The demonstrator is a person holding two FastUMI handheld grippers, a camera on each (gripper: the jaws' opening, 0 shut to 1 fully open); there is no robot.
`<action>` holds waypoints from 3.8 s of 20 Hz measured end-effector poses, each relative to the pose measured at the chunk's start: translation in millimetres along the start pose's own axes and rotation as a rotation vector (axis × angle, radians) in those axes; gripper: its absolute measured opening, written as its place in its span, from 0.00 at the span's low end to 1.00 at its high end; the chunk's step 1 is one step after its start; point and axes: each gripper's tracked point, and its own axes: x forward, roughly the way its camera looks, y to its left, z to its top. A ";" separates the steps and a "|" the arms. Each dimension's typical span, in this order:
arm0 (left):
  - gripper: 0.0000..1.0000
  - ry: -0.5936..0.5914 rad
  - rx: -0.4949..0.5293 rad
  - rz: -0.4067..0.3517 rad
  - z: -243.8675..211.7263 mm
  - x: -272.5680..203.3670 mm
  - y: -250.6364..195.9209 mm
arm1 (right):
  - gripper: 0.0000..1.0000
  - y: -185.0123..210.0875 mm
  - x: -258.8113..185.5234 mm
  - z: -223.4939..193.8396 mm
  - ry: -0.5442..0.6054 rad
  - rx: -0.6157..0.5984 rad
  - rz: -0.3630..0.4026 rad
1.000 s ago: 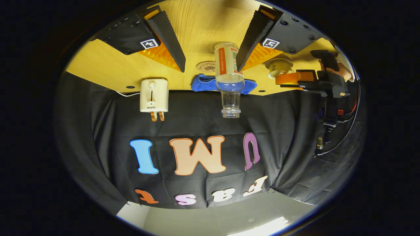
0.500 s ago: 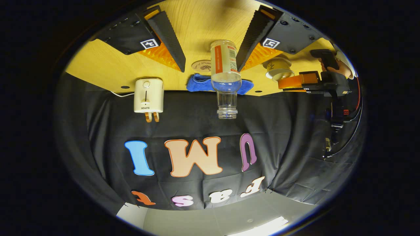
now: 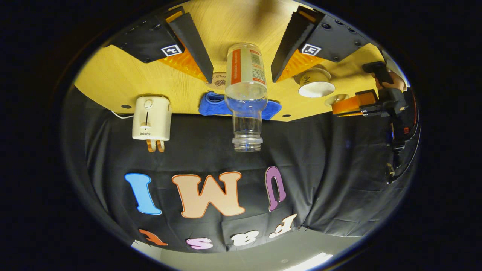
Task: Open the teacup lid with one hand, grasp the water bottle and pour water into the teacup with the other hand; after pouring, place the water bottle on the coaster and then close the teacup lid.
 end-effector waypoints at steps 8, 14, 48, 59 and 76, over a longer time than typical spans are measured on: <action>0.27 -0.002 0.001 0.066 0.0 -14.8 44.4 | 0.97 2.8 39.3 -16.5 0.120 -0.007 -0.032; 0.27 0.001 0.002 0.110 -1.6 -20.4 67.9 | 0.80 0.7 45.7 -23.3 0.164 -0.028 -0.065; 0.27 0.003 0.000 0.127 -1.6 -20.8 72.3 | 0.77 31.3 71.8 3.6 0.156 -1.495 -0.194; 0.27 0.002 0.001 0.127 -2.1 -21.5 72.7 | 0.76 39.9 77.9 24.0 0.057 -1.760 -0.217; 0.27 0.006 0.011 0.130 2.3 -23.6 75.2 | 0.75 63.3 77.1 93.0 -0.176 -2.037 -0.320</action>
